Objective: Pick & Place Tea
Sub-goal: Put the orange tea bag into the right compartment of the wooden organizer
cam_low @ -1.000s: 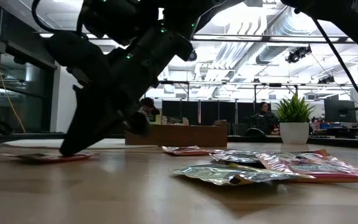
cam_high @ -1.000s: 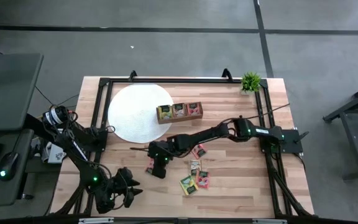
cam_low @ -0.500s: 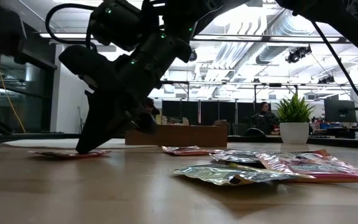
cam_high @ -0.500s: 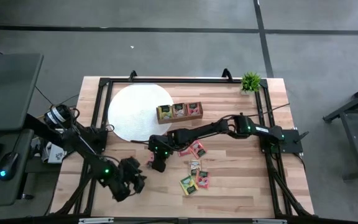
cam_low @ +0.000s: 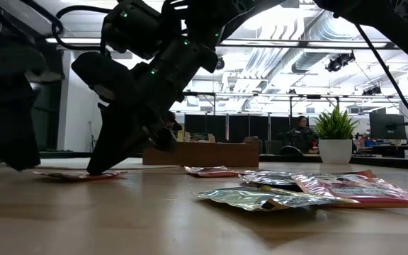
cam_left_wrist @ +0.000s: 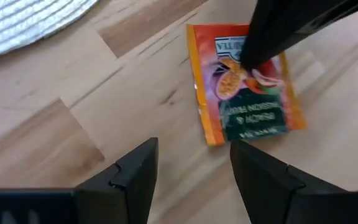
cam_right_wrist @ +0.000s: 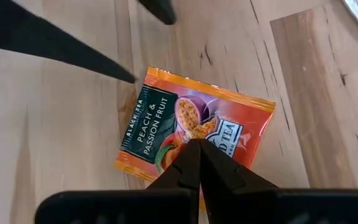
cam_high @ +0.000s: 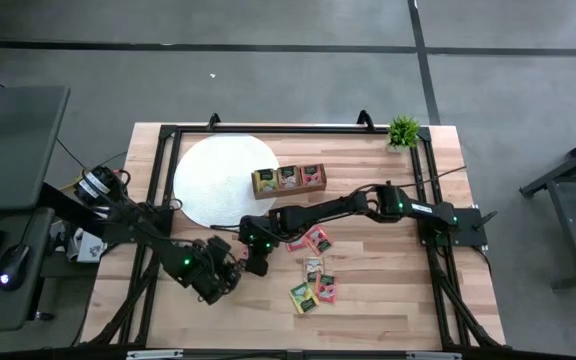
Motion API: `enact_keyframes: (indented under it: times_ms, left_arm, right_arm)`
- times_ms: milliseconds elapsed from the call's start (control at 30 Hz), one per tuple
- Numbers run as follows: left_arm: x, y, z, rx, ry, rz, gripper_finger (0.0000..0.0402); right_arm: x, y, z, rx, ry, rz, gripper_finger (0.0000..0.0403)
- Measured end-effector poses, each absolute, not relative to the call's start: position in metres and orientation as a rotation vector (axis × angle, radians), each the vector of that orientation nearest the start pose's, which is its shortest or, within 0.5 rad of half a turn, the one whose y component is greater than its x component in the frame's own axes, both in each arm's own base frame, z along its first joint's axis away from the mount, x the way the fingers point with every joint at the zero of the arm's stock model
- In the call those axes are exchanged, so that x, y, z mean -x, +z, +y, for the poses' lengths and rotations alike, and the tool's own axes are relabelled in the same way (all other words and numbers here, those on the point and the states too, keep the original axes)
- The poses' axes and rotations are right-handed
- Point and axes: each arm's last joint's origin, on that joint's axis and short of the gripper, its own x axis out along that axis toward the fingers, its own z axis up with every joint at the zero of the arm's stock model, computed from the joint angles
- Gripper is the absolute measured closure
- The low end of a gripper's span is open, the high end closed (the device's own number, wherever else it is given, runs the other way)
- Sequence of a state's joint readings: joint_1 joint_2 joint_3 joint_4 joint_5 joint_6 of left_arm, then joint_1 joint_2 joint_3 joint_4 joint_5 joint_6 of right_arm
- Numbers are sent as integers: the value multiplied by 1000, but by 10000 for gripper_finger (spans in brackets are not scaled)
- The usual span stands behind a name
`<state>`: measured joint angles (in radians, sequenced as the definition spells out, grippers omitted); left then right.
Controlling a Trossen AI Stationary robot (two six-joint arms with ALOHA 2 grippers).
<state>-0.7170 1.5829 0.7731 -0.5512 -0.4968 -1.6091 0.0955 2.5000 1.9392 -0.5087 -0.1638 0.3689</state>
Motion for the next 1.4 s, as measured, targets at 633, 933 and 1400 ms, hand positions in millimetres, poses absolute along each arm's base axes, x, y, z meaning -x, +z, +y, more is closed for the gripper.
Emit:
enact_keyframes:
  times_ms: [633,933,1400]
  left_arm:
    - [-215,136,-154,703,602,962,204]
    - [-217,126,-156,825,502,881,204]
    - [-216,124,-156,859,506,881,213]
  right_arm:
    - [-512,96,61,-406,178,1142,403]
    - [-512,96,62,-409,180,1140,403]
    - [-512,96,62,-411,182,1139,403]
